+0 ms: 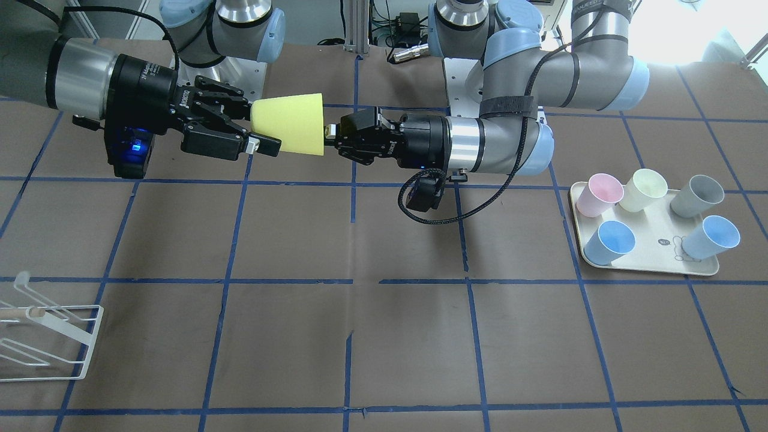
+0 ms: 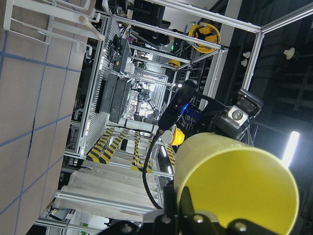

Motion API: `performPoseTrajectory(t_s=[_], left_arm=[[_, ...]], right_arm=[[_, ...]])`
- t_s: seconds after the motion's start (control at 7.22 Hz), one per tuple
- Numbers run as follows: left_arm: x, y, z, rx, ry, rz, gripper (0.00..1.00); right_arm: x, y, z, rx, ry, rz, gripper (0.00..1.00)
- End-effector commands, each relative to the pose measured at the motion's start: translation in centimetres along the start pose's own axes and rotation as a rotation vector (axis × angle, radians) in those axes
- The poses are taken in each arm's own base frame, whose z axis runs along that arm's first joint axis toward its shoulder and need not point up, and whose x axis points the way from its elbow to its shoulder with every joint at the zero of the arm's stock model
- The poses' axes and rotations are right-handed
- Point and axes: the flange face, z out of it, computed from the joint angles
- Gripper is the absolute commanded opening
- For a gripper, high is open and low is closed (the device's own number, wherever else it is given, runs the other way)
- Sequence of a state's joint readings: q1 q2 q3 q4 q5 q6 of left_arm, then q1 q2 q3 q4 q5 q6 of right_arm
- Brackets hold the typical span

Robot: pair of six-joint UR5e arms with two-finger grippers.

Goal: Transfer IKEA cup to right arm and place on rack

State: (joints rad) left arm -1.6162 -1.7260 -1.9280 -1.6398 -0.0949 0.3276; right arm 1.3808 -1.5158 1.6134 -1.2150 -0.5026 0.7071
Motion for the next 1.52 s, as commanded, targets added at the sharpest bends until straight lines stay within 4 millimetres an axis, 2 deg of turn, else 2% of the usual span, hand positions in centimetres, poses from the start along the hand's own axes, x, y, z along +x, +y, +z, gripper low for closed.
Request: performPoseTrajectory(t_s=[0.0,0.14,0.28,0.55,0.97,1.11,1.25,1.38], left_arm=[[0.1,0.0,0.0,-0.001,-0.001,-0.019,0.0],[0.1,0.0,0.0,0.0,-0.001,-0.022,0.23],[0.2,0.0,0.0,0.0,-0.001,-0.036,0.55],[0.1,0.0,0.0,0.0,-0.002,-0.038,0.56],[0.4,0.0,0.0,-0.001,-0.002,-0.042,0.58],[0.9,-0.5,-1.0,0.017,-0.002,-0.074,0.66],[1.1,-0.9,-1.9,0.034,0.002,-0.078,0.69],[1.1,-1.6,-3.7,0.064,-0.008,-0.079,0.76]], right_arm=[[-0.5,0.1,-0.5,0.004,-0.009,-0.007,0.52],[-0.4,0.1,-0.5,0.003,-0.009,-0.007,0.52],[-0.5,0.1,-0.5,0.004,-0.009,-0.01,0.49],[-0.5,0.1,-0.5,0.004,-0.009,-0.016,0.44],[-0.5,-0.1,-0.9,0.009,-0.014,-0.023,0.43],[-0.5,-0.5,-1.4,0.014,-0.023,-0.025,0.42],[-1.0,-0.6,-2.8,0.025,-0.046,-0.028,0.42],[-1.5,-1.0,-3.3,0.031,-0.048,-0.027,0.42]])
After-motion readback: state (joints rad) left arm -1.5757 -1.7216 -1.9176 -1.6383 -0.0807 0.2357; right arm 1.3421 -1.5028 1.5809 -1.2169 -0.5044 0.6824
